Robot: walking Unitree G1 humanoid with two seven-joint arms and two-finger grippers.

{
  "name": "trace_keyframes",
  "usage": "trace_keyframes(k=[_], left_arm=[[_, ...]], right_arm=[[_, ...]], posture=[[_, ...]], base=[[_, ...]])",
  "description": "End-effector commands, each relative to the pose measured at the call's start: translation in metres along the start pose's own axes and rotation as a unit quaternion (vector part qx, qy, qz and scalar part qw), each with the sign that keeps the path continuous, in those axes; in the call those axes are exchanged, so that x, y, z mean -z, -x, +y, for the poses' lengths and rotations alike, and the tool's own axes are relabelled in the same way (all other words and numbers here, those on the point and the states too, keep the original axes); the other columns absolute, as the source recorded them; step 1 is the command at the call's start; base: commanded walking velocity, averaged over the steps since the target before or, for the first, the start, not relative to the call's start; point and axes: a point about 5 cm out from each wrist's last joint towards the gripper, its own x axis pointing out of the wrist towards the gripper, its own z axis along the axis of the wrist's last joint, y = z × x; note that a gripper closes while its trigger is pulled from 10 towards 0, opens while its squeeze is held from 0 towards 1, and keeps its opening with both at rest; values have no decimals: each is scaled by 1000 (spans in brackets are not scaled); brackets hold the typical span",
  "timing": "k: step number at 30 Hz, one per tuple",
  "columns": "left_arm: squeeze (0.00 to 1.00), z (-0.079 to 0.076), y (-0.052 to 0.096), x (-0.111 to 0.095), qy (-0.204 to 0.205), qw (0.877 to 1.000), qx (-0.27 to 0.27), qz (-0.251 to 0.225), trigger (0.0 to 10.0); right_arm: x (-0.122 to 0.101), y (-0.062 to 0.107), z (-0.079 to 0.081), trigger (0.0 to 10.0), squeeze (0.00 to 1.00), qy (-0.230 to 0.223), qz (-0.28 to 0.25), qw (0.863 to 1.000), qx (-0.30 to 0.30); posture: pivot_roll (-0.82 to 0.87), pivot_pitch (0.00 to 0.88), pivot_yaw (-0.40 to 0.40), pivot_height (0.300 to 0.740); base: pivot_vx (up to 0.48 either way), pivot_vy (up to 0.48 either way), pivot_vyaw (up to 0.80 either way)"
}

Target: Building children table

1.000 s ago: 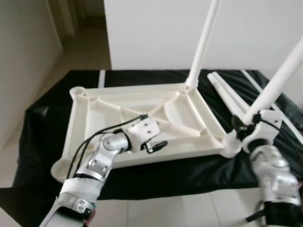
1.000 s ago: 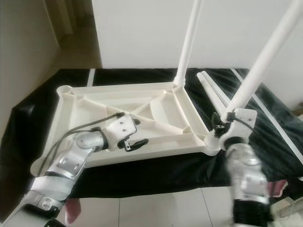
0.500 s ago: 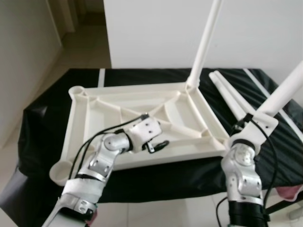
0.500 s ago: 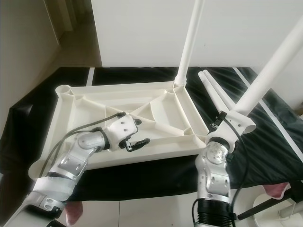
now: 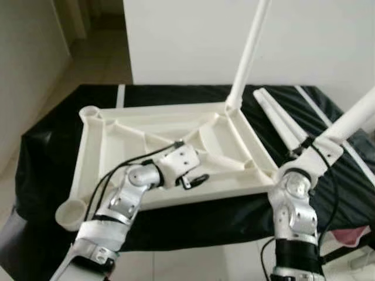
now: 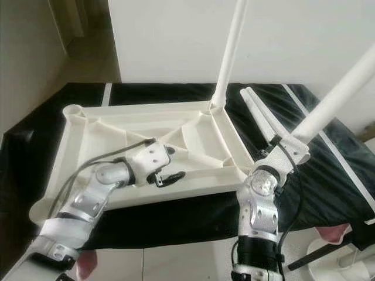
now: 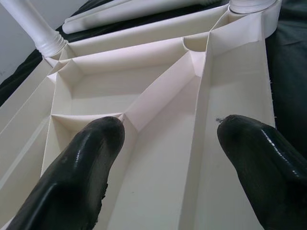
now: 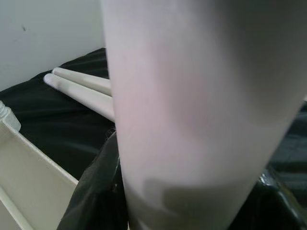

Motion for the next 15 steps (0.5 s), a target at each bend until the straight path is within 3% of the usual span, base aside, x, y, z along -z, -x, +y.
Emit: trace_keyframes(k=[1, 10, 12, 15], left_arm=[[0, 4, -1, 1, 1, 999, -45, 6, 10000], [0, 4, 0, 1, 2, 999, -46, 6, 10000], [0, 4, 1, 2, 2, 999, -46, 7, 10000], [0, 3, 2, 2, 2, 999, -47, 9, 10000]], right_arm=[[35, -3, -11, 10000, 0, 3, 106, 994, 34], [32, -8, -9, 10000, 0, 4, 115, 993, 42], [29, -12, -8, 10000, 0, 28, 100, 994, 36], [21, -14, 3, 10000, 0, 95, 64, 993, -24]], posture=[[19, 0, -18, 740], [25, 0, -18, 740], [26, 0, -19, 740], [28, 0, -19, 740]], base=[[0, 0, 0], [0, 0, 0], [0, 0, 0], [0, 0, 0]])
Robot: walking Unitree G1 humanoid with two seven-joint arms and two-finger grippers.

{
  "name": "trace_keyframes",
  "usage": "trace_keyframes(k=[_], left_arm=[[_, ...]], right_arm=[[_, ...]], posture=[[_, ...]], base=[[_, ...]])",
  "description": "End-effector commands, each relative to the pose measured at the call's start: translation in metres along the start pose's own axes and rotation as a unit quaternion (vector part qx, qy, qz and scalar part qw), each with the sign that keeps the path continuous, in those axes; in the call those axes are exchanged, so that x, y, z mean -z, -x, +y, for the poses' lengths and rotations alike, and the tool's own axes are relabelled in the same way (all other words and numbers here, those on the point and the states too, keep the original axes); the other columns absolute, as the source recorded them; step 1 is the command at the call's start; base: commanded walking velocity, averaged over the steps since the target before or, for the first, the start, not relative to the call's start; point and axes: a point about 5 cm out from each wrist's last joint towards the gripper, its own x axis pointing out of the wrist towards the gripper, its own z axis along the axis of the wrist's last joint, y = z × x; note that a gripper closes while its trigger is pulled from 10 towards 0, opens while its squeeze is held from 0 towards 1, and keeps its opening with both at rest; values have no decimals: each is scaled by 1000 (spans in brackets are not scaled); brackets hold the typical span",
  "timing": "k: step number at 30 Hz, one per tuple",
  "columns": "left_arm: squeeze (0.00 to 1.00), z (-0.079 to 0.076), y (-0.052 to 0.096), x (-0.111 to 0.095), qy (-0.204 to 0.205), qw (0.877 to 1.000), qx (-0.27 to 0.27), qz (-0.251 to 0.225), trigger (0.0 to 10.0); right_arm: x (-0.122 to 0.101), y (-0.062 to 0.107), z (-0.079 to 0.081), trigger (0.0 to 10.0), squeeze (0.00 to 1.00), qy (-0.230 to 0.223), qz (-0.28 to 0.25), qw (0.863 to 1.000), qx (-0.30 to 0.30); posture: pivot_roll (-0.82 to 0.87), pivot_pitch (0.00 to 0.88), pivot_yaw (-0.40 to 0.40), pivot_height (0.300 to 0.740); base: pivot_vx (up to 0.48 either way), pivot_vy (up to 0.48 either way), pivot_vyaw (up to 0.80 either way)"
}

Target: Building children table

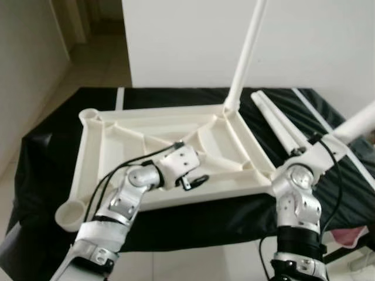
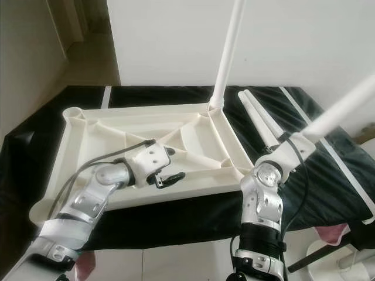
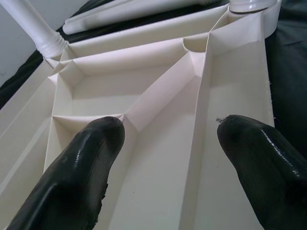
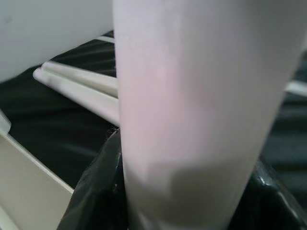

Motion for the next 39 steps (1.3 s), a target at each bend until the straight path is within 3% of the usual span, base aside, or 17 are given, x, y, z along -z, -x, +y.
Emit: trace_keyframes(k=[1, 3, 8, 13, 16, 20, 22, 27, 35, 39], left_arm=[[0, 3, 1, 1, 2, 999, -46, 4, 10000], [0, 4, 1, 1, 3, 999, -47, 4, 10000], [0, 5, 1, 1, 2, 999, -49, 4, 10000], [0, 6, 1, 1, 2, 999, -51, 4, 10000], [0, 7, 2, 1, 1, 999, -53, 5, 10000], [0, 7, 3, 1, 1, 999, -54, 5, 10000], [0, 7, 2, 1, 0, 999, -53, 5, 10000], [0, 8, 2, 0, -1, 999, -50, 4, 10000], [0, 8, 1, 0, -3, 999, -47, 3, 10000], [0, 7, 0, -1, -4, 999, -42, 3, 10000]], right_arm=[[28, 0, -4, 10000, 0, 52, 58, 997, -5], [24, -2, -3, 10000, 0, 116, 27, 993, -18], [24, -2, -4, 10000, 0, 183, -11, 982, -47], [37, 4, -13, 10000, 0, 192, -15, 978, -82], [43, 10, -24, 10000, 0, 201, -49, 973, -105], [49, 18, -36, 10000, 0, 186, -88, 970, -130], [52, 26, -44, 10000, 0, 141, -114, 973, -144], [54, 29, -55, 10000, 0, 108, -129, 976, -140], [72, 24, -73, 10000, 0, 42, -63, 990, -123], [77, 15, -70, 10000, 0, 23, -19, 993, -119]], posture=[[28, 0, -19, 740], [28, 0, -21, 740], [28, 0, -23, 740], [29, 0, -23, 740], [29, 0, -22, 740], [27, 0, -18, 740], [24, 0, -13, 740], [20, 0, -2, 740], [14, 0, 8, 740], [11, 0, 14, 740]], base=[[0, 0, 0], [0, 0, 0], [0, 0, 0], [0, 0, 0], [0, 0, 0], [0, 0, 0], [0, 0, 0], [0, 0, 0], [0, 0, 0], [0, 0, 0]])
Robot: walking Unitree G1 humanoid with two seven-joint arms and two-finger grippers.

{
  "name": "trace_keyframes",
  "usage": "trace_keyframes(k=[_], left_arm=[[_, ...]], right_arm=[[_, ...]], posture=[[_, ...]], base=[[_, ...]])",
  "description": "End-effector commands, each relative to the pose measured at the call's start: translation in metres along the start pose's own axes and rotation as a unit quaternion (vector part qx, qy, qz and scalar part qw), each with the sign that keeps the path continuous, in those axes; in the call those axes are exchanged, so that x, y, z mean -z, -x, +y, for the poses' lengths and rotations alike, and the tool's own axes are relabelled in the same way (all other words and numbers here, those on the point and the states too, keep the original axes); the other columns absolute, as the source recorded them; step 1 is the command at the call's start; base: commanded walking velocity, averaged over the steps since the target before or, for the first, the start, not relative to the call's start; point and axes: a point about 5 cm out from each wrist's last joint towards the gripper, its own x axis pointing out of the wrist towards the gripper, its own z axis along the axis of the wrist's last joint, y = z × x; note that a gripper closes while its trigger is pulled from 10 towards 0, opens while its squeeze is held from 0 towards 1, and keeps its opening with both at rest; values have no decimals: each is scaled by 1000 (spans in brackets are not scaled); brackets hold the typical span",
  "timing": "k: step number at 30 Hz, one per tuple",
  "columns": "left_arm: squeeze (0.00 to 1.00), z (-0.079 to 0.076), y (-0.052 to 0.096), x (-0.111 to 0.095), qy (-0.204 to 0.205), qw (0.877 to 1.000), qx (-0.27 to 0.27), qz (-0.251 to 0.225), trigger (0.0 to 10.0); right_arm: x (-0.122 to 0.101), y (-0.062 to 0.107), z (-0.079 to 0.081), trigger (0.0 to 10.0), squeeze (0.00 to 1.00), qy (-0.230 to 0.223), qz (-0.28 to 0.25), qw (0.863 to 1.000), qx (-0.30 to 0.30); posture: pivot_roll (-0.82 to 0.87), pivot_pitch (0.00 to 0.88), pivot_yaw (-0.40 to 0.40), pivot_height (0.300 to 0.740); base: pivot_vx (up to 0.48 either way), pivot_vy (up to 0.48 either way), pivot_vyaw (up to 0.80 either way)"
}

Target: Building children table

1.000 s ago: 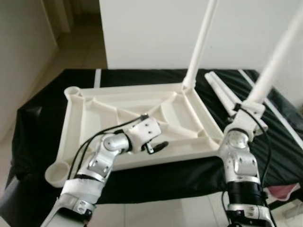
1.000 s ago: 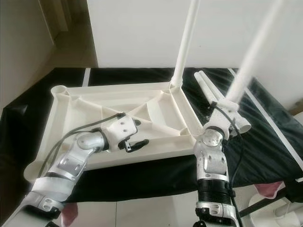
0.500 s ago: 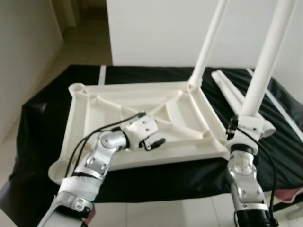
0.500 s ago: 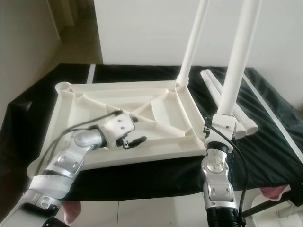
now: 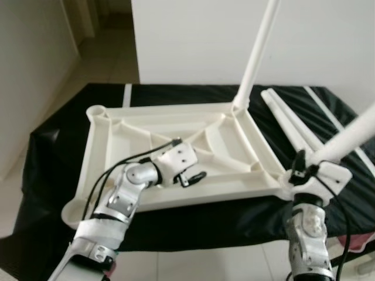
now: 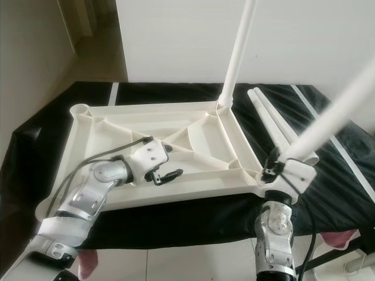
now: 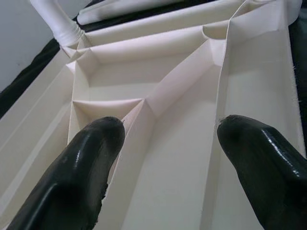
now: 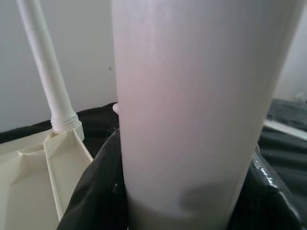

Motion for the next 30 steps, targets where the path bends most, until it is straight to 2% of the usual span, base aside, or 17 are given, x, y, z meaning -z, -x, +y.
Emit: trace_keyframes(k=[1, 5, 8, 9, 11, 13, 30], left_arm=[[0, 3, -2, -1, -1, 999, -35, -1, 10000], [0, 3, -2, -2, -1, 999, -34, -1, 10000], [0, 4, -2, -1, -2, 999, -34, 0, 10000], [0, 4, -2, -1, -2, 999, -34, 0, 10000], [0, 3, -2, -1, -1, 999, -35, 0, 10000], [0, 3, -2, -1, -1, 999, -35, 0, 10000], [0, 2, 0, 0, 2, 999, -37, 3, 10000]], right_arm=[[42, 14, -14, 10000, 0, 16, 127, 991, 26], [43, 11, -12, 10000, 0, 14, 137, 990, 28], [44, 2, -8, 10000, 0, 65, 172, 983, 24], [44, 2, -8, 10000, 0, 65, 172, 983, 24], [41, -3, -5, 10000, 0, 116, 167, 979, 8], [41, -4, -4, 10000, 0, 128, 165, 978, 3], [48, 5, -11, 10000, 0, 113, 194, 973, 45]], posture=[[11, 0, 14, 740], [13, 0, 12, 740], [15, 0, 12, 740], [15, 0, 12, 740], [16, 0, 7, 740], [16, 0, 7, 740], [18, 0, 3, 740]], base=[[0, 0, 0], [0, 0, 0], [0, 0, 0], [0, 0, 0], [0, 0, 0], [0, 0, 0], [0, 0, 0]])
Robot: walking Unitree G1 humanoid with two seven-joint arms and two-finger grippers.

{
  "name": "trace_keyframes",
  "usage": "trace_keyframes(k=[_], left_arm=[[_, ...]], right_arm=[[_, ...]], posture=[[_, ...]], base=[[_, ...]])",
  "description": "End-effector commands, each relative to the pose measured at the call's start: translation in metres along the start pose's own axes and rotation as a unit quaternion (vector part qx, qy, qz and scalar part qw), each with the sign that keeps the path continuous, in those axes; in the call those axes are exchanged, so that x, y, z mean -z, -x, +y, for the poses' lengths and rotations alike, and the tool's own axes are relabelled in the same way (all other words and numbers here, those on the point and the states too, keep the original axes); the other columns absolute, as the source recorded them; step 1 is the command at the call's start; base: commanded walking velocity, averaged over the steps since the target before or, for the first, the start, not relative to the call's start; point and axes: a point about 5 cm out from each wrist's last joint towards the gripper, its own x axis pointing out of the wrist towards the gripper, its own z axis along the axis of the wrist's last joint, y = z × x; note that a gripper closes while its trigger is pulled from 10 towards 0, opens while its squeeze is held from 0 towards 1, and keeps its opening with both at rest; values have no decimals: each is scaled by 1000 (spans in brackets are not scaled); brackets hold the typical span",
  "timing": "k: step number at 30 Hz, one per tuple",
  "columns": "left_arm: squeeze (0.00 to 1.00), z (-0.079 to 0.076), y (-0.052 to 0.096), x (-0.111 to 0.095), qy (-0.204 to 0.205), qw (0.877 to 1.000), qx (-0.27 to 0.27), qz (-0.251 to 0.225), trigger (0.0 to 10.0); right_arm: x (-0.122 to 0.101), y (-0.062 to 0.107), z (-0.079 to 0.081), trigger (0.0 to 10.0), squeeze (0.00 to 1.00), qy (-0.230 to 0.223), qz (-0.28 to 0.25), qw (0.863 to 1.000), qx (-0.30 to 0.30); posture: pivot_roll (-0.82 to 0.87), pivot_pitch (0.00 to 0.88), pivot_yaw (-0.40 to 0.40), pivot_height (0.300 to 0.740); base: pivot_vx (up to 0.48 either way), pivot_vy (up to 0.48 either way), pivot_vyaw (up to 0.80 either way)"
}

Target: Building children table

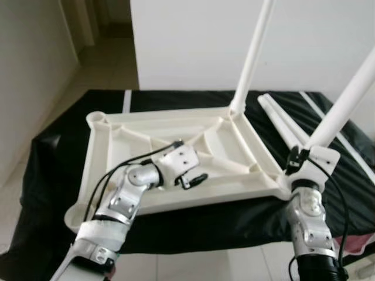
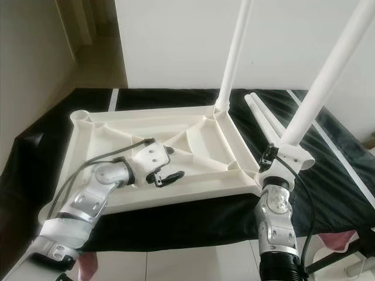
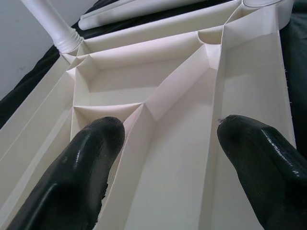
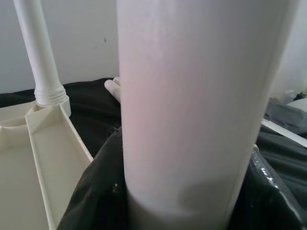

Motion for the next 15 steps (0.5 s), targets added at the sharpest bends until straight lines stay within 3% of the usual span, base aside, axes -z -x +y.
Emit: trace_keyframes(k=[1, 4, 9, 12, 15], left_arm=[[0, 2, 0, 1, 2, 999, -37, 3, 10000], [0, 2, 0, 1, 2, 999, -35, 2, 10000], [0, 1, -1, 0, 1, 999, -33, 1, 10000], [0, 1, -2, -1, 0, 999, -33, 0, 10000], [0, 0, -3, -2, 1, 1000, -31, -3, 10000]], right_arm=[[51, 18, -17, 10000, 0, 36, 131, 990, 41], [49, 24, -18, 10000, 0, 35, 118, 985, 117], [51, 28, -14, 10000, 0, 20, 129, 973, 192], [52, 29, -9, 10000, 0, 2, 137, 969, 205], [51, 26, 3, 10000, 0, -9, 142, 973, 182]], posture=[[18, 0, 3, 740], [14, 0, 4, 740], [18, 0, 1, 740], [23, 0, 1, 740], [24, 0, -3, 740]], base=[[0, 0, 0], [0, 0, 0], [0, 0, 0], [0, 0, 0], [0, 0, 0]])
